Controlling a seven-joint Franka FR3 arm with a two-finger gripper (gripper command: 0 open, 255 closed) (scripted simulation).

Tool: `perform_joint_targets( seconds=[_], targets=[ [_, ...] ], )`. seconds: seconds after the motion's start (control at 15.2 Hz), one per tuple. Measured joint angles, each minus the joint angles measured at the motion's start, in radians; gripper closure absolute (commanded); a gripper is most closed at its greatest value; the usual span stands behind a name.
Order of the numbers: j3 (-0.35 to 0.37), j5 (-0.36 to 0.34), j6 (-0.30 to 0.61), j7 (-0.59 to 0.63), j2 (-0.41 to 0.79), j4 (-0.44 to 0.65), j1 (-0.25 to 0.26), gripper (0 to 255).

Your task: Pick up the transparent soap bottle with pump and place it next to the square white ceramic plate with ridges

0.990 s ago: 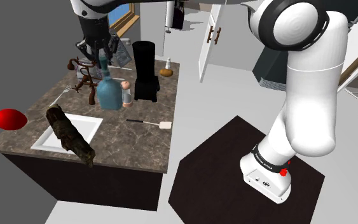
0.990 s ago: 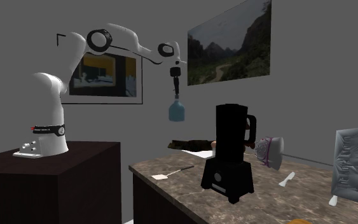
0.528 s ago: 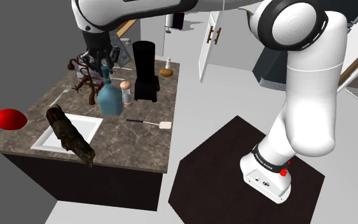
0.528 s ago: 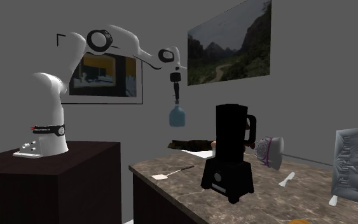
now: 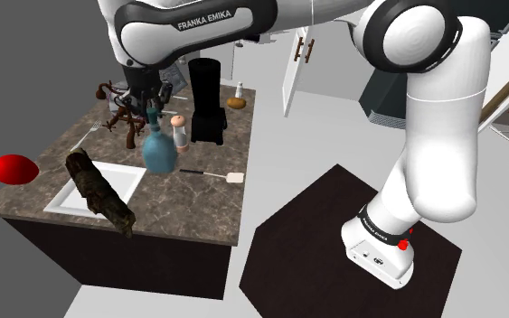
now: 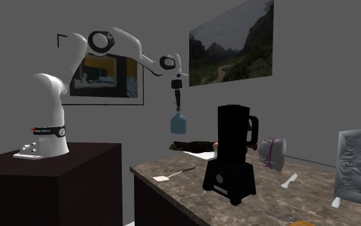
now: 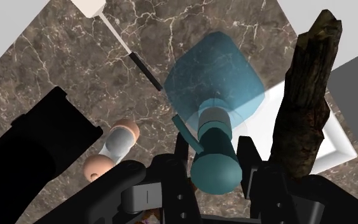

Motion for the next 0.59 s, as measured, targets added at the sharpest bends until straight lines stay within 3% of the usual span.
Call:
perform_joint_targets(
  seconds=[0.59],
  targets=[
    [-0.007,-0.014,0.098,0.017,0.035,-0.065,0.0,255]
  ],
)
